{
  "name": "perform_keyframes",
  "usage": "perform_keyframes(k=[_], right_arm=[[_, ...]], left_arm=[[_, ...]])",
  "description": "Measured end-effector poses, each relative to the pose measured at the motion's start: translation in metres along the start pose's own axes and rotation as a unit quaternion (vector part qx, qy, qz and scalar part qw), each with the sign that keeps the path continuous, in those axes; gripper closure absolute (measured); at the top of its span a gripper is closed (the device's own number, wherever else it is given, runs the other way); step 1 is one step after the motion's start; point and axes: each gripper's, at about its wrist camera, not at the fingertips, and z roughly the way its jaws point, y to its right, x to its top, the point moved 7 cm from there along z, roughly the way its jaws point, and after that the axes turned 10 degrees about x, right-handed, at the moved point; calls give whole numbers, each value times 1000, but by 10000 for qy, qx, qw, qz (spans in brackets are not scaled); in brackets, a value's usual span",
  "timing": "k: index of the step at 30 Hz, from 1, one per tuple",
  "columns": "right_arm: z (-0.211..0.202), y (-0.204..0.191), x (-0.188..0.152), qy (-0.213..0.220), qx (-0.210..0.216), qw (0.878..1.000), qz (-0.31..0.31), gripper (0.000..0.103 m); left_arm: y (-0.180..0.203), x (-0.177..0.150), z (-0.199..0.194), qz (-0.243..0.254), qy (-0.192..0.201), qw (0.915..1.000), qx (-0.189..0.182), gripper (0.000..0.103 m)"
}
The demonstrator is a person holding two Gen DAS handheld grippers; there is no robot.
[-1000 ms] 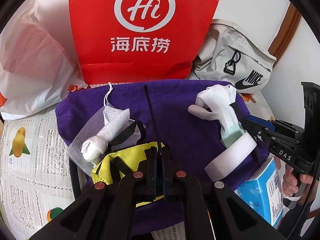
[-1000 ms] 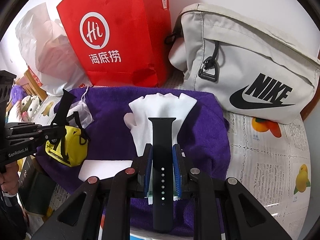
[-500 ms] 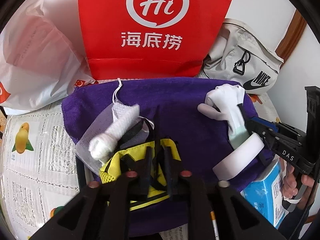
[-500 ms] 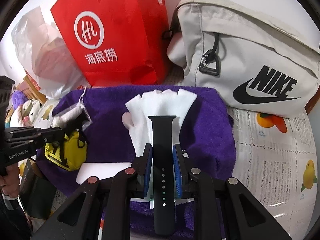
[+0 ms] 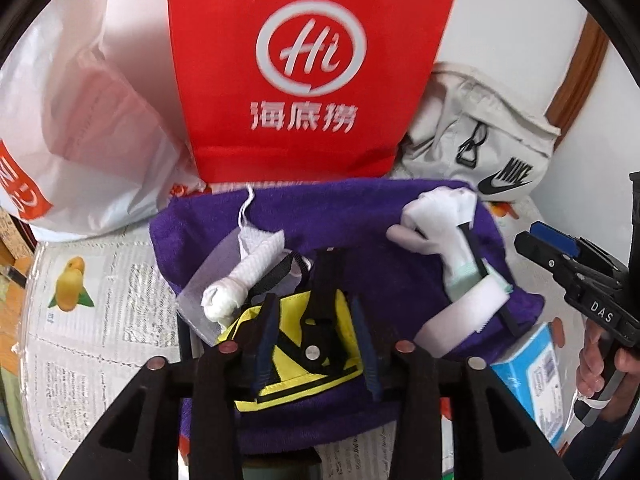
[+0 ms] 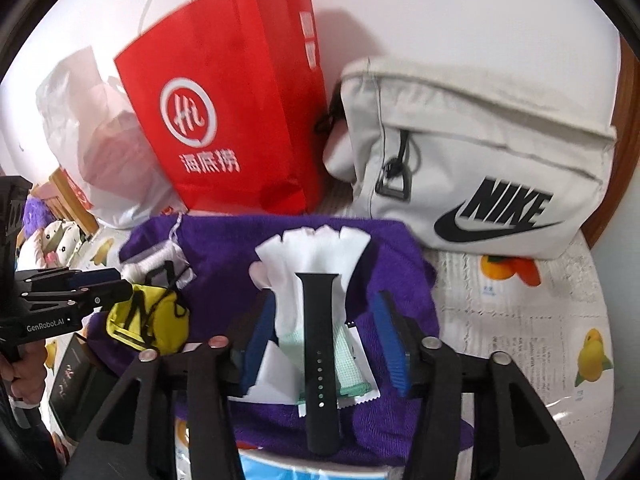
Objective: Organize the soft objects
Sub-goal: 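Reach the right tool to the green snack packet and grasp it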
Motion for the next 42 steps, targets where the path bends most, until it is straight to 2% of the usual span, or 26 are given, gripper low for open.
perform_keyframes(k=[4,8,12,14,18,22,25,30,34,40,42], right_arm=[[-20,-27,-1,144,66,9996,-248,44],[-34,-61,-27,15,177,9981,-594,40],[-45,-101,-69,-202,492,9948,-865,39],[-47,-124,-95,-400,779,9917,-938,39],[-47,-161,-133,-601,1014,9847,-1287,32],[-37,-190,-169,-892,1134,9748,-1704,31],[-24,-196,-187,-1183,1131,9685,-1879,30],[-5,-192,-200,-1554,825,9611,-2130,30],[12,-186,-207,-1843,598,9544,-2272,30],[30,-172,-191,-1735,623,9690,-1645,27],[34,-171,-188,-1681,588,9706,-1621,28]], left_arm=[[-3,3,-23,-55,221,9997,61,61],[-11,-9,-44,-75,375,9992,71,53],[-33,-38,-55,-221,292,9992,169,53],[-46,-53,-61,-335,259,9989,179,53],[-69,-83,-78,-599,308,9975,201,53],[-90,-113,-90,-781,320,9962,215,53],[-105,-134,-95,-950,306,9948,177,52],[-118,-164,-95,-1045,271,9936,324,51],[-120,-180,-90,-1110,197,9935,146,51],[-124,-190,-83,-1236,113,9923,4,51],[-126,-192,-82,-1304,98,9914,-25,51]])
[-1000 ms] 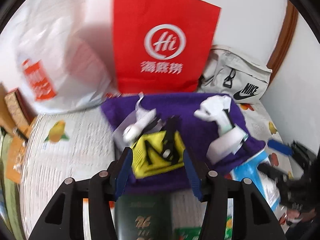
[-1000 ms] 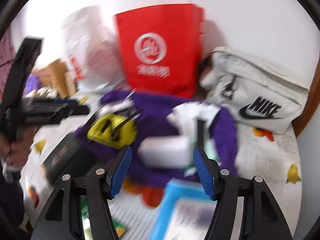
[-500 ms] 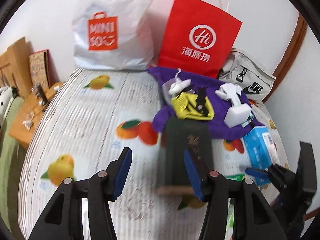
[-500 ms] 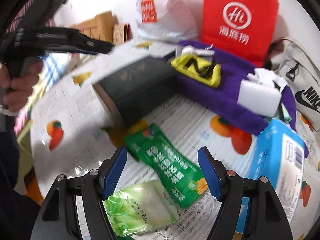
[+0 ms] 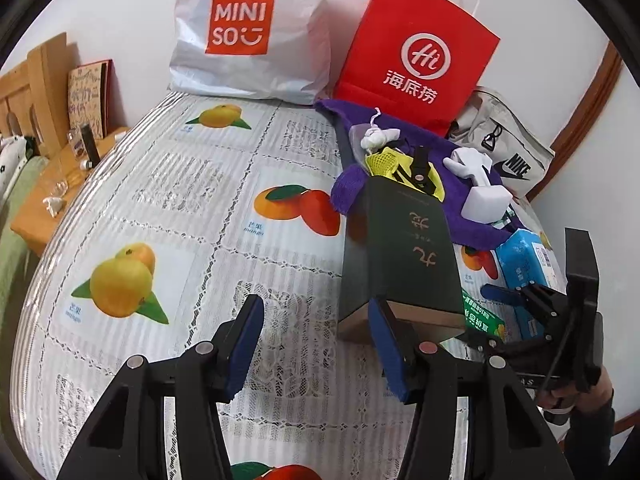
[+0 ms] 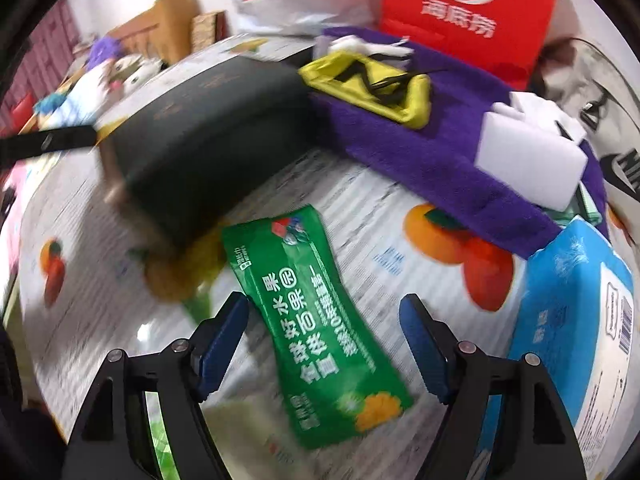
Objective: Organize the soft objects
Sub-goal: 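Reach the right tool to the green snack packet and grasp it, then grasp the green tea-print tissue pack with the left tool while the right tool holds the snack packet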
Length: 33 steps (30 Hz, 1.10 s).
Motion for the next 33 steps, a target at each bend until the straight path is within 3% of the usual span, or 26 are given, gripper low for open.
perform_keyframes(k=[2,4,10,23,33], right_arm=[[-1,-3,2,57,25,10000,-27,39],[-3,-6,4,99,37,9999,-50,66],[-9,-4,5,318,16,9993,182,87],[-88,4,-1,1325,-456,9877,692,88],[-143,-7,-75,1702,-568,9761,1229,88]], left_arm=[[-1,-1,0,-13,-12,10000,-27,51],[-2,-3,-1,11,-16,10000,-4,51],[-5,-12,-6,-39,-50,10000,55,51],[39,-49,-24,456,-125,9988,-105,51],[97,-82,-29,903,-240,9932,-692,51]])
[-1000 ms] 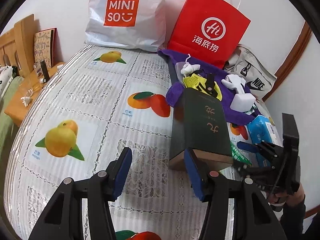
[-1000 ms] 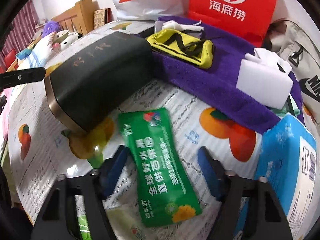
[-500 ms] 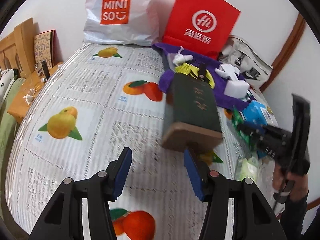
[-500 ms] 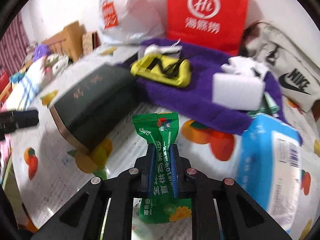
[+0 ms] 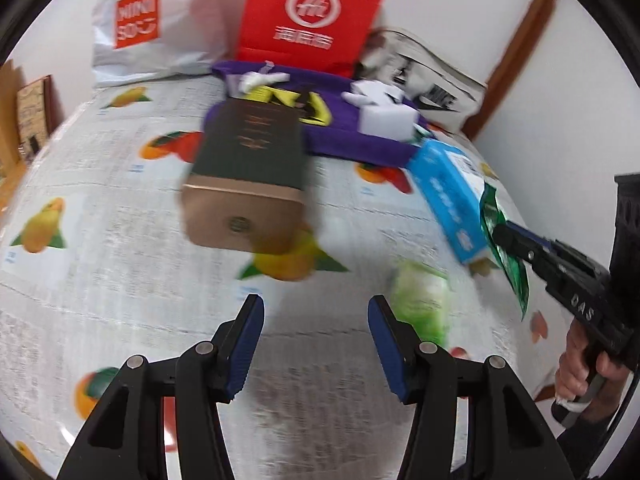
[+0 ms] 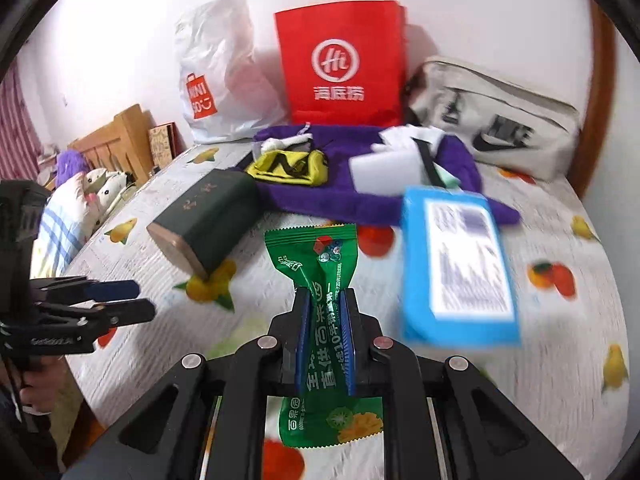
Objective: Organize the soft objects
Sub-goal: 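Grasp the green tea-print tissue pack with the left tool while the right tool holds the snack packet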
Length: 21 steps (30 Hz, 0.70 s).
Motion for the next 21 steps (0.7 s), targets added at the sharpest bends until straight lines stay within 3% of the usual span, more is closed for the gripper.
perform_keyframes(k=[7,10,13,17,21], right_arm=[[-29,13,-44,35,-163,9996,213,88],[-33,27,-61,-2,-299,9987,406,88],[-36,42,-73,-16,-540,9972,508,88],[-36,58,-83,-15,-562,9960,697,88],[-33,64,-87,-51,-653,9957,650,87]], left_arm=[[38,-15,13,391,-280,9988,-101,51],[50,-16,17,510,-371,9979,-143,41],[62,-16,19,649,-386,9969,-210,39],[76,-17,28,893,-372,9951,-189,31],[85,-25,42,1199,-391,9920,-1,30]])
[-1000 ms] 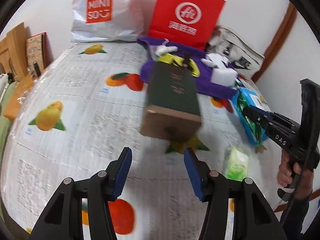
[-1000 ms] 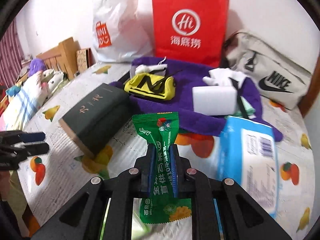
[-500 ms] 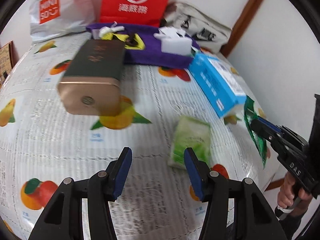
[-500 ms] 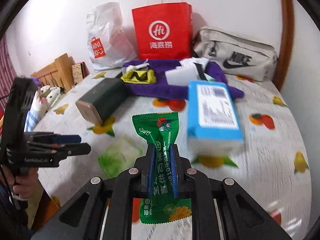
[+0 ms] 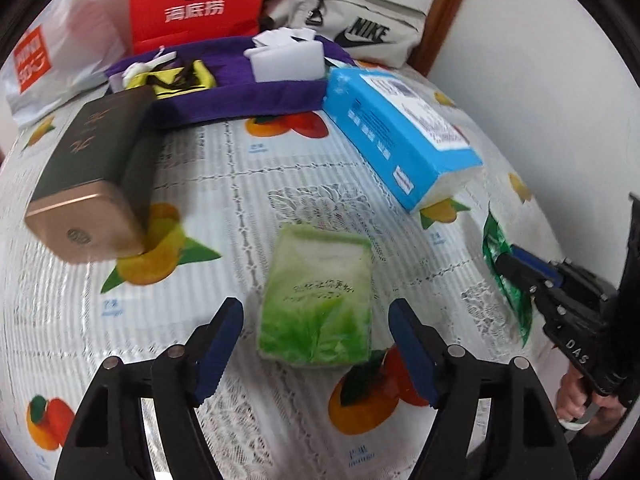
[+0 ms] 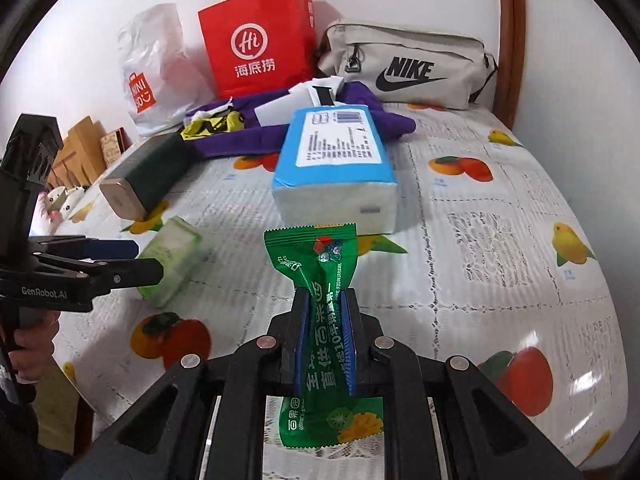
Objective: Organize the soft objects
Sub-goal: 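Grasp the green tea-print tissue pack with the left tool while the right tool holds the snack packet, then carry the tissue pack and snack packet over the purple towel with both tools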
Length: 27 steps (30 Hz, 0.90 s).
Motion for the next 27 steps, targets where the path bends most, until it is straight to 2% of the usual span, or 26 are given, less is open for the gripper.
perform_keyframes(k=[4,6,8,10,12,17,24,26,27], right_arm=[[9,3,-3,-74,64,9999,102,87],[15,5,-4,-117,52,9998,129,87],[19,5,-6,-142,58,9998,139,87],[23,6,-7,-171,100,9996,192,85],[27,10,-9,-162,188,9992,315,83],[24,11,-11,-140,204,9992,301,76],[25,2,-20,-222,65,9997,-68,54],[25,0,-22,-166,-102,9997,-137,55],[25,0,-22,-130,-152,9997,-132,59]], left_arm=[[7,-6,17,208,-75,9995,239,30],[9,-4,19,338,14,9985,429,30],[5,-2,20,271,52,9981,552,30],[0,-1,20,193,119,9980,591,36],[-7,-1,17,186,160,9975,658,53],[-36,-10,6,-51,143,9967,803,53],[-84,-24,-9,-585,79,9928,1046,53],[-95,-28,-11,-728,96,9919,1037,53],[-98,-30,-12,-766,104,9916,1039,53]])
